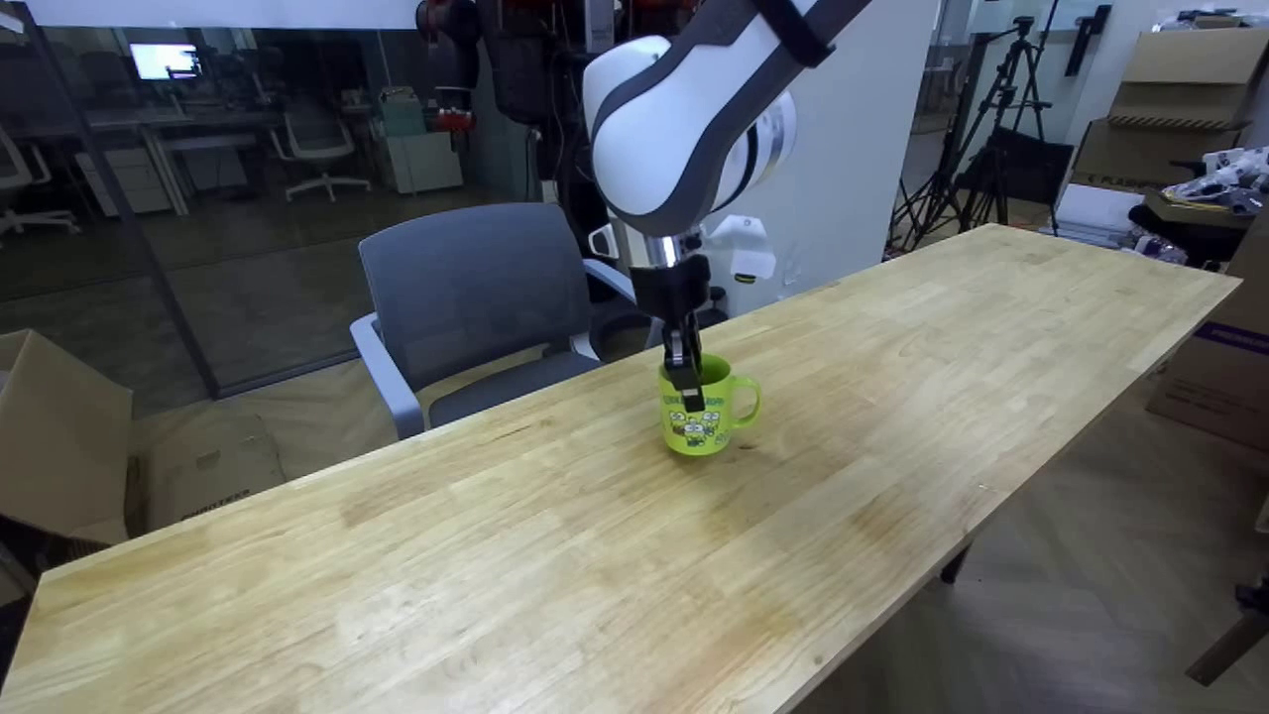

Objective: Move the green cup to the left

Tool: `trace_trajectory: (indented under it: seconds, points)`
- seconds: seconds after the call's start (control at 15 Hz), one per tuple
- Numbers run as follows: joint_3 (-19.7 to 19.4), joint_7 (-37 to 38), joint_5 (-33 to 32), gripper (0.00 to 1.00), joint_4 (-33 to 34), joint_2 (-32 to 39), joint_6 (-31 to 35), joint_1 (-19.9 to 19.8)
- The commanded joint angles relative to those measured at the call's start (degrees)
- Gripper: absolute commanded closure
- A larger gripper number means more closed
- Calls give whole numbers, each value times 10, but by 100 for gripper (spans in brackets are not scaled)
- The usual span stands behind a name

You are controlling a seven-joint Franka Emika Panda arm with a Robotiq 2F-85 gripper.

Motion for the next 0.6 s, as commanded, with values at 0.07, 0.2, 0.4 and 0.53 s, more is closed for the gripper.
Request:
trace_trajectory:
  seconds: [0.07, 0.2, 0.4, 0.53]
  points:
    - [9, 8, 0, 97, 42, 27, -20, -4]
    - [10, 8, 0, 97, 45, 33, -14, -4]
    - [12, 7, 1, 97, 50, 37, -11, -5]
    - [13, 6, 2, 97, 53, 39, -12, -5]
